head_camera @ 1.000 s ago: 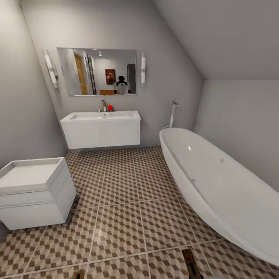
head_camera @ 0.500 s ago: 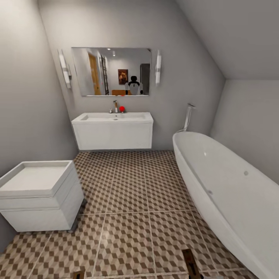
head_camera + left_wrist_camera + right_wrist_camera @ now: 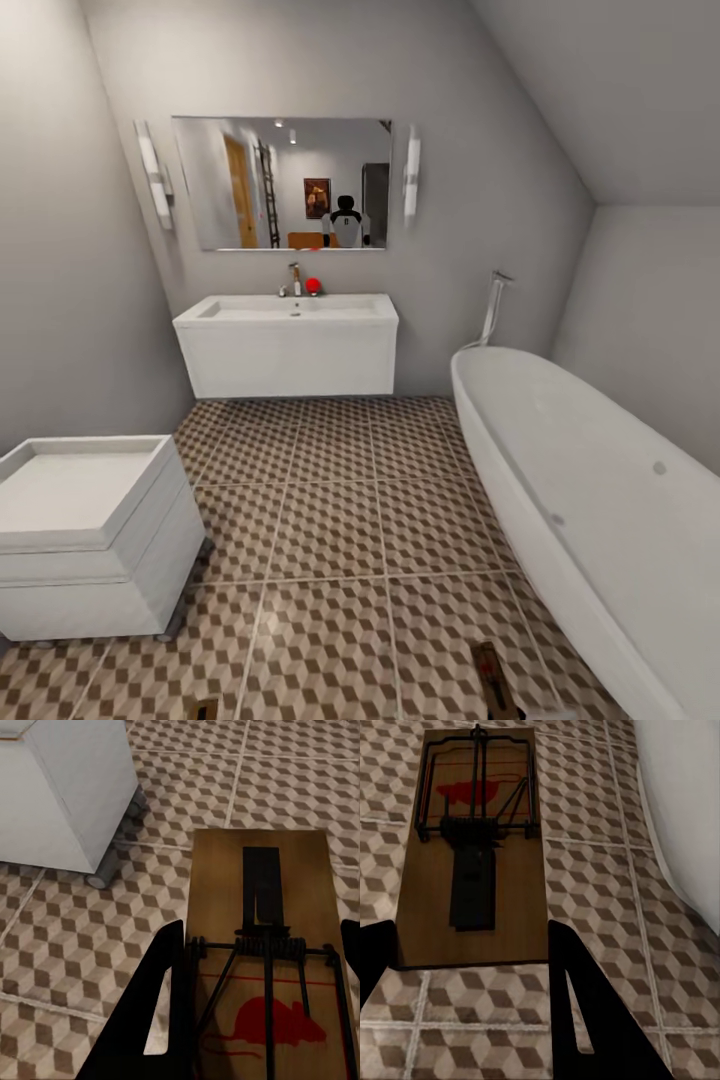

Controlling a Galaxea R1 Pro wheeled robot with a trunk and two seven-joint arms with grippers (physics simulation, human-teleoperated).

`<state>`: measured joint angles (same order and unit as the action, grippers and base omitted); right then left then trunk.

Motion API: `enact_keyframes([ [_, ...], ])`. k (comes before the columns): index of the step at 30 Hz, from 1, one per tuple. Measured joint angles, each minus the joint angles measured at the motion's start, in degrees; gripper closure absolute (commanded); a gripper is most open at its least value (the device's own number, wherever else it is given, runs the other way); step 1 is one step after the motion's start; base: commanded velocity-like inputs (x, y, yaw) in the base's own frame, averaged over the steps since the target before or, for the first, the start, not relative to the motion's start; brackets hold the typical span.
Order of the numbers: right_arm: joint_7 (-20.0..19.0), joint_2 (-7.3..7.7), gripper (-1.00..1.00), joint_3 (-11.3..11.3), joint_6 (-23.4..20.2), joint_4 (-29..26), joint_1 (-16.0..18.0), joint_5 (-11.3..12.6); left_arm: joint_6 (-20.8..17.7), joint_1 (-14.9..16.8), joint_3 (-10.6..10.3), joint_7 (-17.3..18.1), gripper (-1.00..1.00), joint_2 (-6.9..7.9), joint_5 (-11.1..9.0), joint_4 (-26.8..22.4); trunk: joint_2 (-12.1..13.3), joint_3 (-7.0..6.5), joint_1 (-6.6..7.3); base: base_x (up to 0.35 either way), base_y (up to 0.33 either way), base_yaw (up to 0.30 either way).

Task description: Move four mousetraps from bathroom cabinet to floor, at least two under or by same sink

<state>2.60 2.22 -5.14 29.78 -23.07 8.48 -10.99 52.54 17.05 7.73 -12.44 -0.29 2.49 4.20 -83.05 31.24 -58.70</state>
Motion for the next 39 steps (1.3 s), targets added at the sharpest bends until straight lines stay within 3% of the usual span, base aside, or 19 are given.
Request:
enact_keyframes([
  [39, -0.09, 0.00, 1.00, 0.01, 0.00, 0.01, 0.00, 0.00, 0.00, 0.00, -0.01, 0.08, 1.00, -0.16, 0.01, 0.06, 0.00, 0.00, 0.00, 0.341, 0.000, 0.026],
])
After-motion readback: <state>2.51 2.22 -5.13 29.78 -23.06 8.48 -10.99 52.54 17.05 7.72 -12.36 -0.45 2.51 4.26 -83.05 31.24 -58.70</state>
